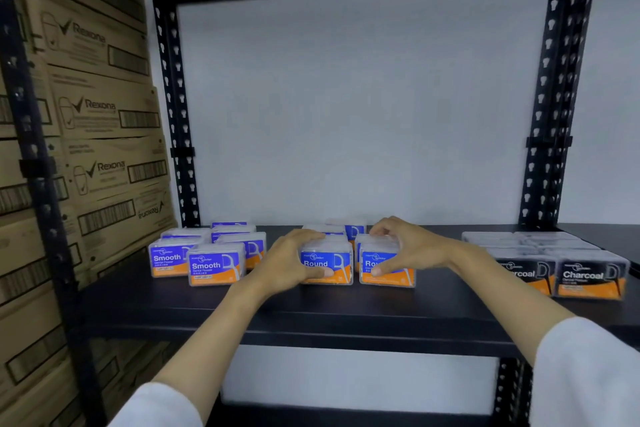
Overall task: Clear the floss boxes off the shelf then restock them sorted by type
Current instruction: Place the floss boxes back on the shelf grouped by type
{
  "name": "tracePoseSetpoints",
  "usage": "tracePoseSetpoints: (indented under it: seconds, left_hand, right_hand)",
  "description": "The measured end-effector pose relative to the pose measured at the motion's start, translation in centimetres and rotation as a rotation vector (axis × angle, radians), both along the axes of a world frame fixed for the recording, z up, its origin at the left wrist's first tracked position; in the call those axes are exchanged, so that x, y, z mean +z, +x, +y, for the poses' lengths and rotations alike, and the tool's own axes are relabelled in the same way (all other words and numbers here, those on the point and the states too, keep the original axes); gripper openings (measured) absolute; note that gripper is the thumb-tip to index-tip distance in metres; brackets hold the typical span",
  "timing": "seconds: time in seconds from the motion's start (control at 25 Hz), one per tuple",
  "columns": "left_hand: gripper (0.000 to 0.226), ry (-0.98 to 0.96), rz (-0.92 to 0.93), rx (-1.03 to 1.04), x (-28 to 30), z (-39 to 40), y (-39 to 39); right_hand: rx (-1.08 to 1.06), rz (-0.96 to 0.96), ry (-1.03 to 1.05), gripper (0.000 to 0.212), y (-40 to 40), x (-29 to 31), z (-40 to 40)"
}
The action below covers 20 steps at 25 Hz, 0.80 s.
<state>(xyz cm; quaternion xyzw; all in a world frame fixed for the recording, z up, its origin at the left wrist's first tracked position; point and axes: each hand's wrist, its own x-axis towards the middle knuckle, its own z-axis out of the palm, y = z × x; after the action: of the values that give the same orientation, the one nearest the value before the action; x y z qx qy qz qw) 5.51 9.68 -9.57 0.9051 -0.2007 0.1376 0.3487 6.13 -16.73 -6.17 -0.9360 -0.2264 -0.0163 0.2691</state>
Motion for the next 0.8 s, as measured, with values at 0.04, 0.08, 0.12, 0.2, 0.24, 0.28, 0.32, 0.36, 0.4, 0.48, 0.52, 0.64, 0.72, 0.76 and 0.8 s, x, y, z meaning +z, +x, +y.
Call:
tracePoseSetpoints:
  seconds: [0.04, 0.08, 0.12, 0.2, 0.24, 0.28, 0.32, 0.36, 0.4, 0.48, 0.52, 0.64, 0.72, 0.76, 0.8]
  left_hand:
    - [0.070, -0.007, -0.004, -0.008, 0.0, -0.2, -0.1]
    - [0.069, -0.012, -0.010, -0.012, -0.1, -0.4, -0.1]
    - [0.069, -0.014, -0.013, -0.015, -0.1, -0.5, 0.0]
    - [0.068, -0.008, -0.005, -0.019, -0.2, -0.4, 0.2]
    - [0.068, -0.006, -0.007, -0.021, -0.2, -0.3, 0.3]
    - [0.067, -0.004, -0.007, -0.022, -0.3, -0.2, 0.5]
    - [0.067, 0.000, -0.003, -0.022, -0.3, -0.2, 0.5]
    - [0.067, 0.009, 0.003, -0.020, -0.3, -0.2, 0.5]
    - [0.067, 0.030, 0.003, -0.014, -0.1, -0.3, 0.4]
    - [0.067, 0.064, -0.015, 0.007, 0.4, -0.3, 0.4]
    - [0.067, 0.057, -0.019, 0.009, 0.8, -0.2, 0.5]
    - [0.059, -0.032, 0.044, -0.012, 2.4, -0.1, 1.1]
    - [0.050, -0.101, 0.075, -0.004, 3.0, 0.0, 2.0]
    - [0.049, -0.125, 0.085, 0.008, 3.2, 0.1, 2.6]
    - [0.050, -0.122, 0.107, 0.016, 3.3, 0.2, 3.1]
  right_hand:
    - [0.007, 0.003, 0.009, 0.073, 0.0, -0.1, 0.2]
    - [0.013, -0.002, 0.007, 0.071, 0.0, -0.3, 0.5]
    - [0.015, -0.012, 0.005, 0.070, 0.0, -0.4, 0.8]
    - [0.015, -0.029, 0.015, 0.067, 0.1, -0.5, 1.2]
    - [0.014, -0.036, 0.020, 0.067, 0.1, -0.5, 1.2]
    - [0.011, -0.040, 0.025, 0.067, 0.1, -0.5, 1.2]
    - [0.009, -0.043, 0.027, 0.068, 0.0, -0.6, 1.2]
    - [0.007, -0.044, 0.022, 0.069, 0.0, -0.6, 1.1]
    - [0.007, -0.048, 0.010, 0.071, 0.0, -0.7, 1.2]
    - [0.018, -0.042, 0.003, 0.073, -0.1, -0.3, 1.4]
    - [0.018, -0.021, 0.042, 0.069, -0.1, 0.1, 1.5]
    - [-0.034, -0.073, 0.222, 0.049, 1.4, 1.6, 1.7]
    - [-0.073, -0.160, 0.267, 0.036, 3.3, 2.2, 1.7]
    - [-0.083, -0.170, 0.245, 0.033, 4.5, 2.4, 1.7]
    - [-0.086, -0.152, 0.205, 0.031, 5.6, 2.3, 1.7]
